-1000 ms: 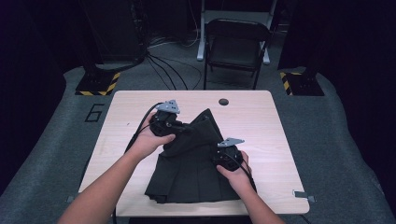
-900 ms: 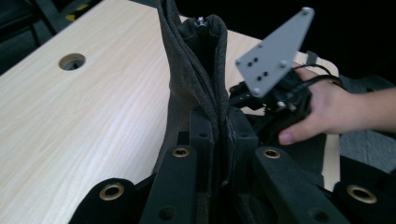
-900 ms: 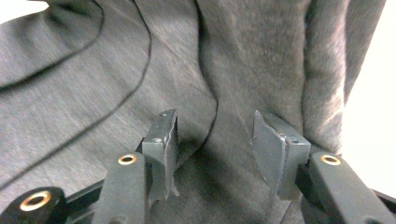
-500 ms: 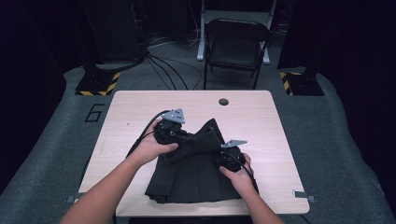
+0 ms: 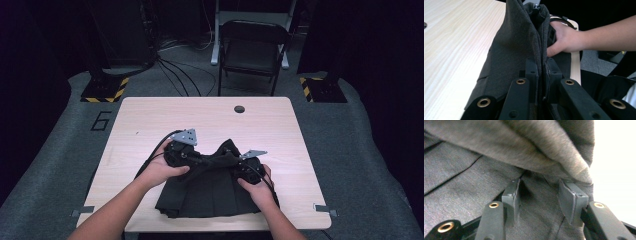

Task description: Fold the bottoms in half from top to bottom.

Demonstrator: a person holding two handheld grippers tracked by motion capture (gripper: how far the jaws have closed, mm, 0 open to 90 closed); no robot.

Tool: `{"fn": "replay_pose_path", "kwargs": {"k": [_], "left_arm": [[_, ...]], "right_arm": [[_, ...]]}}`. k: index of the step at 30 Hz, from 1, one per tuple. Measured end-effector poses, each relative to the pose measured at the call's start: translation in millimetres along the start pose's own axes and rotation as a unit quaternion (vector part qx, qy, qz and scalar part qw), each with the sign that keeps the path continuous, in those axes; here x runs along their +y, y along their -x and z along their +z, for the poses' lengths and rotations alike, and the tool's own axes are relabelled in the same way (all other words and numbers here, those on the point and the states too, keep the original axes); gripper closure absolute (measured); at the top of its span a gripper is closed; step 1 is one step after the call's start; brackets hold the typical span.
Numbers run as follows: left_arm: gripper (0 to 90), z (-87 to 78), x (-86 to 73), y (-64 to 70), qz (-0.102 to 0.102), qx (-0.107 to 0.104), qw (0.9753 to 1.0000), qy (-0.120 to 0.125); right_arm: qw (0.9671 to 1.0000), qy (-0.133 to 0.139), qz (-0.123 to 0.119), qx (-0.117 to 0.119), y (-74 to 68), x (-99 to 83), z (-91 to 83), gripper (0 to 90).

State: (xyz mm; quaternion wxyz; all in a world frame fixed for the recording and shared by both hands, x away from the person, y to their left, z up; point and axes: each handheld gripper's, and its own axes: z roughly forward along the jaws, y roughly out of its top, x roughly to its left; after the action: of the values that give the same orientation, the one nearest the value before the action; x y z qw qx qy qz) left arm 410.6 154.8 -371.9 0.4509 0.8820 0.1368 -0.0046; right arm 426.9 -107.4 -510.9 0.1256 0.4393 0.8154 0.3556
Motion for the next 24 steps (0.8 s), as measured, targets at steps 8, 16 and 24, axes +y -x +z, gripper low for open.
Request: {"fn": "replay_pose_path", "kwargs": {"k": [8,16,24], "left_arm": [[83.1,1.0,-9.1,6.7,-0.002,-0.006,1.0,0.002],[83.0,5.2,-16.5,14.0,0.001,-0.015,0.9999,0.001],[83.0,10.5,-27.6,20.9,-0.003,-0.029,0.9996,0.003]], "right_arm": [[1.0,-0.001,0.003,-0.003,2.9,-3.7,-9.7,50.4],[0.9998,0.019,-0.005,0.008,-0.5,-10.0,-33.6,50.3],[0.999,0.018,-0.024,0.032,-21.3,-22.3,-50.5,49.6]]}}
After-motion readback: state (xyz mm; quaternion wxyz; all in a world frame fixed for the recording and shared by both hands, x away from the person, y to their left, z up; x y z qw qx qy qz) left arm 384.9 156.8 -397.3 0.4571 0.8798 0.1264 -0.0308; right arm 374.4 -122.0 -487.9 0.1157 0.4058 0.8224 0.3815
